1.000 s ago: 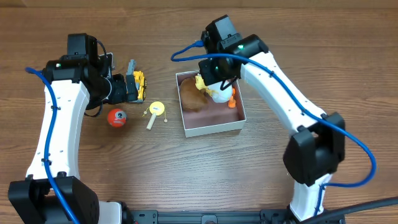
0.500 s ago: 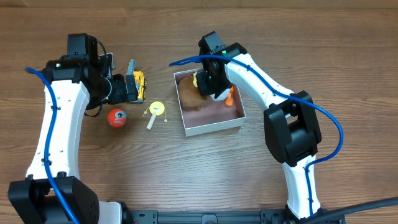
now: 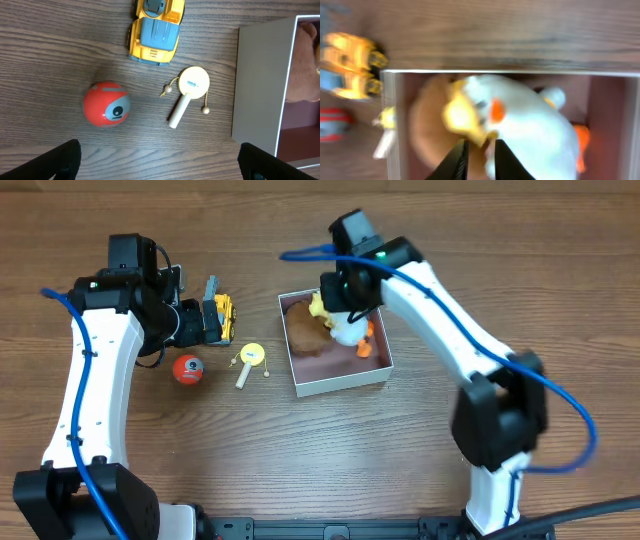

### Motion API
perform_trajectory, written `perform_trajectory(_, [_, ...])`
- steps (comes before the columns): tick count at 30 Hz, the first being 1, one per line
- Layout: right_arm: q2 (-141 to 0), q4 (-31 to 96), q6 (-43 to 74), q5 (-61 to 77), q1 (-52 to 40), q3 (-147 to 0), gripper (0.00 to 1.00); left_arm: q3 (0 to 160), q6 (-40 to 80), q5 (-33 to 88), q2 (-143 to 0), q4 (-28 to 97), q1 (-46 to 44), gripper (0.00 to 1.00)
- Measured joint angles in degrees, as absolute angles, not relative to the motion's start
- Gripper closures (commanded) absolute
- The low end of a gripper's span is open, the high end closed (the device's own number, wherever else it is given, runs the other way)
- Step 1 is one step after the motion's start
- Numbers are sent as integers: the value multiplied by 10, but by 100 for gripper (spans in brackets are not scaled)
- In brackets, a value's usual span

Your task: Pack container

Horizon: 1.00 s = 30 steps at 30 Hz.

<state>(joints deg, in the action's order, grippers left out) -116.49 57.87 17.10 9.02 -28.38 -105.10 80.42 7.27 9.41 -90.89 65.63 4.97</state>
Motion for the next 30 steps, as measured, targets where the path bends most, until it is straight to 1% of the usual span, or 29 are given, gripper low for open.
perform_trajectory(3, [-1107,598,178,87,-282,-1054,70,804,73,94,-909,656,50,0])
perform_trajectory(4, [-1102,605,178,86,-280,-1055,73,804,73,94,-909,656,50,0])
perform_trajectory(6, [-1103,622,179,85,-266,-1056,75,804,73,94,-909,656,50,0])
perform_trajectory(8, [-1105,631,180,85,-238,-1056,86,804,73,94,-909,656,50,0])
perform_trajectory(9, [-1105,631,179,86,-224,-1056,89,804,73,94,-909,656,50,0])
perform_trajectory(12, [-1105,629,177,88,-207,-1056,90,804,73,94,-909,656,50,0])
perform_trajectory(15, [-1114,593,173,95,-220,-1056,91,804,73,94,-909,656,50,0])
perform_trajectory(17, [-1134,575,173,100,-235,-1056,96,804,73,94,-909,656,50,0])
perform_trajectory(23, [-1250,547,176,101,-278,-1056,96,804,73,94,-909,656,50,0])
perform_trajectory(30, [-1282,529,176,101,-276,-1058,96,804,73,94,-909,656,50,0])
